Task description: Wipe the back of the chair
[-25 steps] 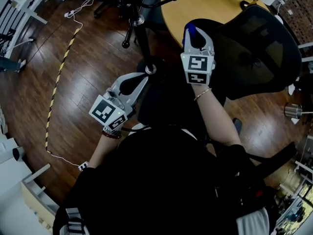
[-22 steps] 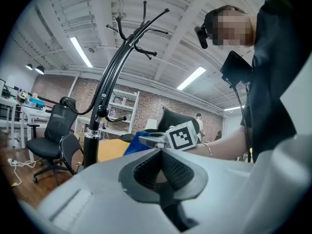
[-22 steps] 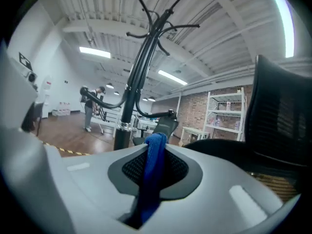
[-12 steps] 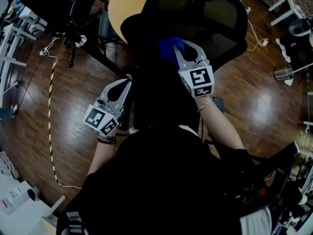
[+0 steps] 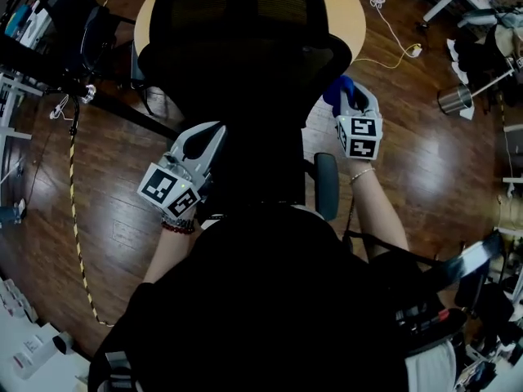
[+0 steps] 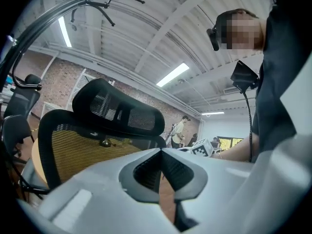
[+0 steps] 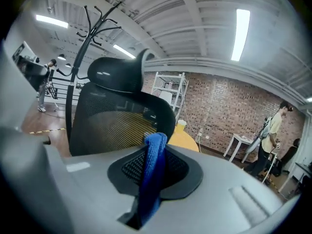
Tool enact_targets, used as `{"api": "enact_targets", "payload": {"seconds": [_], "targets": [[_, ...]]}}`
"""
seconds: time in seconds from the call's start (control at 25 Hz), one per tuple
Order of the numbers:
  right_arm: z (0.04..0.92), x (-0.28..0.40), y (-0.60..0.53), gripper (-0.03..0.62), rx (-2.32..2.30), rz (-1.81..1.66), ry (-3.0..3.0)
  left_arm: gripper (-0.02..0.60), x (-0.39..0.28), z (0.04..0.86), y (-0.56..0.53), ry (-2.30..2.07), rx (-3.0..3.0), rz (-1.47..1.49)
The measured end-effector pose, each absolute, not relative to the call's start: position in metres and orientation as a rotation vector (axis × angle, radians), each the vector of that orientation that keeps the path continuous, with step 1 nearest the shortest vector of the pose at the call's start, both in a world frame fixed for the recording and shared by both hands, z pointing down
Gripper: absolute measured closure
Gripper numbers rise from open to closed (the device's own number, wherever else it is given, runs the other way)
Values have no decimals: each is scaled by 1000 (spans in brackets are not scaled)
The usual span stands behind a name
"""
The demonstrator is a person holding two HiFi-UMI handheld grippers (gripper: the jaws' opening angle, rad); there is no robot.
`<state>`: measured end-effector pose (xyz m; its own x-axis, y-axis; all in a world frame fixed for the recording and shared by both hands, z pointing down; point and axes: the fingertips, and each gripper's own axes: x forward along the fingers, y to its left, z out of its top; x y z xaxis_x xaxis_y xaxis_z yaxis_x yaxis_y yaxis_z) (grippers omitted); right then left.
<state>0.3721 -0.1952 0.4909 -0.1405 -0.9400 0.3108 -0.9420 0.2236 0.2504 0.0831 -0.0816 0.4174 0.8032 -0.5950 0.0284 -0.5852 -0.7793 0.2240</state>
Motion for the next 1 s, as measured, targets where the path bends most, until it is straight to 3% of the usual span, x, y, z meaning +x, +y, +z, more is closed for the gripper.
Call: {"api": "enact_targets", "payload": {"seconds": [0.16,0.64,1.0], "targets": [[490,408,-209,557,1756,-13,-2105,575,97,413,-78,-998,2748,-43],[489,380,-246,556,1802,-117,-2127,575,28,424,-66,-1234,2687,126],[495,365,-242,556,1909,-136,-2036,575,-27,432,-69,-1324,2595,56]]}}
